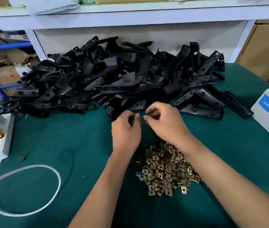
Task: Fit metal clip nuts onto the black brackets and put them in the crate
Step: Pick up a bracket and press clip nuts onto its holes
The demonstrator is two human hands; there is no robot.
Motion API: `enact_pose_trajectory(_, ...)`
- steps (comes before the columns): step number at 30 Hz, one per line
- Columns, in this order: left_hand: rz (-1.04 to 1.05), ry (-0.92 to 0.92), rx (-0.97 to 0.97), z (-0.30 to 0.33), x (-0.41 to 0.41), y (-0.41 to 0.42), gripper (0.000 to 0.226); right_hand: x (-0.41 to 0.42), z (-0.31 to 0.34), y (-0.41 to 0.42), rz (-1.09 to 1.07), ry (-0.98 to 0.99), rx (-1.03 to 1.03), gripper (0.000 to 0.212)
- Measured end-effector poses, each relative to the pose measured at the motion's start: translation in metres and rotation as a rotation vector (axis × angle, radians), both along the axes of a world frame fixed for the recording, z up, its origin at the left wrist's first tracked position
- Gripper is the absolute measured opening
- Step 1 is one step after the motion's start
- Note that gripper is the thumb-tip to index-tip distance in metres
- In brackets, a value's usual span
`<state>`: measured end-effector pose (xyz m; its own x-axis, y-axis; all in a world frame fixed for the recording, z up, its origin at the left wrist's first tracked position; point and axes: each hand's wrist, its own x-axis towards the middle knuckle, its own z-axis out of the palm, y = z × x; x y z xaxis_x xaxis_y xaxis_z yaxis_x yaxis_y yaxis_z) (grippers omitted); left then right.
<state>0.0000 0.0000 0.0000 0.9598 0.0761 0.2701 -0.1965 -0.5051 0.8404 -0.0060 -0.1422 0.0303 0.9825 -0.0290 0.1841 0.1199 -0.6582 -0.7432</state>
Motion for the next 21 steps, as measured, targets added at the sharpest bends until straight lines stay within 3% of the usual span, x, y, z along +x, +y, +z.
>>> enact_pose_trajectory(2, 0.090, 0.050, -0.069, -0.002, 0.031, -0.001, 0.023, 0.033, -0.002, 0.013, -0.114, 0.004, -0.005, 0.035)
enact_pose_trajectory(3, 0.146, 0.106, -0.105, -0.004, 0.050, -0.001, 0.026, 0.050, -0.006, 0.019, -0.119, 0.007, -0.009, 0.034)
enact_pose_trajectory(6, 0.278, 0.224, -0.123, 0.009, 0.094, -0.001, 0.045, 0.082, -0.014, 0.035, -0.061, 0.061, 0.138, 0.005)
enact_pose_trajectory(10, 0.268, 0.312, 0.011, 0.027, 0.139, 0.013, 0.074, 0.098, -0.023, 0.034, -0.052, 0.181, 0.253, 0.008)
enact_pose_trajectory(15, 0.267, 0.255, 0.198, 0.047, 0.163, 0.033, 0.055, 0.083, -0.009, 0.013, -0.010, 0.272, 0.231, 0.011)
enact_pose_trajectory(17, 0.166, 0.313, 0.093, 0.054, 0.163, 0.035, 0.049, 0.065, -0.002, -0.002, 0.033, 0.257, 0.239, 0.012)
enact_pose_trajectory(21, -0.049, 0.441, -0.150, 0.045, 0.123, 0.043, 0.060, 0.026, 0.003, -0.024, 0.104, 0.203, 0.324, 0.014)
